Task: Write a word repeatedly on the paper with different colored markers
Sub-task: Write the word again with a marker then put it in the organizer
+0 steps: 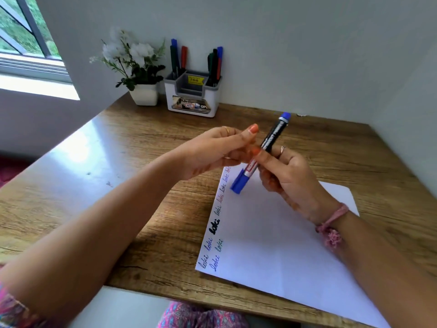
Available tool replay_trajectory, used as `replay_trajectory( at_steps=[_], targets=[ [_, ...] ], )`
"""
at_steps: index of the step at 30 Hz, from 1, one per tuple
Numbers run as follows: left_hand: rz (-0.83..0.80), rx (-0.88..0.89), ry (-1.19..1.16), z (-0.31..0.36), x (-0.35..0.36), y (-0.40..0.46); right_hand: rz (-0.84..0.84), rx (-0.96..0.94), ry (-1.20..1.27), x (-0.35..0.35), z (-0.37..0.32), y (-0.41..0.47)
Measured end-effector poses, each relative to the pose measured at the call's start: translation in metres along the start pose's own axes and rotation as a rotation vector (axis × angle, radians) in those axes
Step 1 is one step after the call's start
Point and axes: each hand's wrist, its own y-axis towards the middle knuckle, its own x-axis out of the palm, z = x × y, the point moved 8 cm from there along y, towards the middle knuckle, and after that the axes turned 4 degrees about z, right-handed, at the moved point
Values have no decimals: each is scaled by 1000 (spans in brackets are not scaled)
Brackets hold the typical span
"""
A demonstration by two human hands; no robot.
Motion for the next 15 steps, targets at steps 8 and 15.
replay_trajectory(
  at_steps=[8, 15],
  targets=[
    [-205, 5, 299, 1, 29, -15, 53, -112, -32, -7, -7, -1],
    [-74, 115, 244, 5, 40, -14, 69, -146, 20, -14, -10, -1]
  ],
)
